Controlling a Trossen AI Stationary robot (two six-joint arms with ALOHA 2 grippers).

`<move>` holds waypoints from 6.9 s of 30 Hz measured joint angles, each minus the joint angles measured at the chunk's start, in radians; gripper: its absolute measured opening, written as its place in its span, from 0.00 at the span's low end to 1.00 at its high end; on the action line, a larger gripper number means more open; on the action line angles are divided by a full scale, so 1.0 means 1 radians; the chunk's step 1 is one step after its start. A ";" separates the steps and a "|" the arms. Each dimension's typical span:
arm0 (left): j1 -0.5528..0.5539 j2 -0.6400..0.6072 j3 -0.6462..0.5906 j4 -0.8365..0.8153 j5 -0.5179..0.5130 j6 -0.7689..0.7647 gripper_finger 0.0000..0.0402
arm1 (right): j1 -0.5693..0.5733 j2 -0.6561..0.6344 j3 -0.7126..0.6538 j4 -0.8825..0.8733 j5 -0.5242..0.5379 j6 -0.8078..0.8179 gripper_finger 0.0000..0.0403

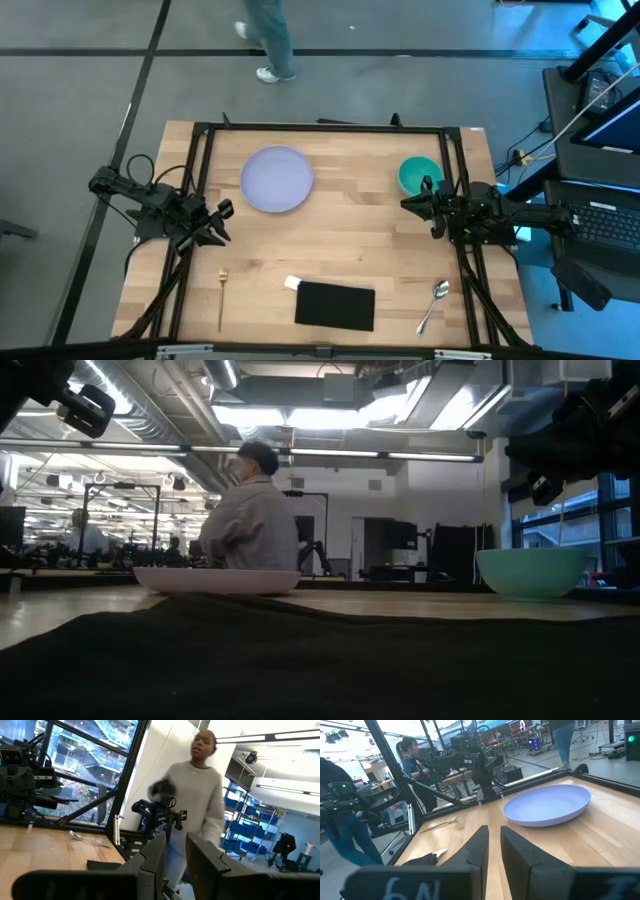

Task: Set table place
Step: Stack the green bowl on top of the purple plate

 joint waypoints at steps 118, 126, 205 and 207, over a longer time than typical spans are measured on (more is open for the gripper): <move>0.540 1.661 1.019 -0.735 -0.323 -0.190 0.38 | -0.030 1.135 0.980 -0.041 -0.060 0.183 0.13; 0.515 1.681 1.019 -0.730 -0.316 -0.190 0.38 | -0.030 1.135 0.980 -0.041 -0.059 0.183 0.13; 0.159 2.114 1.547 -0.563 -0.118 -0.501 0.44 | 0.128 0.928 0.980 -0.970 0.170 0.144 0.13; 0.164 2.110 1.548 -0.535 -0.109 -0.505 0.44 | 0.124 0.933 0.980 -1.011 0.170 0.114 0.13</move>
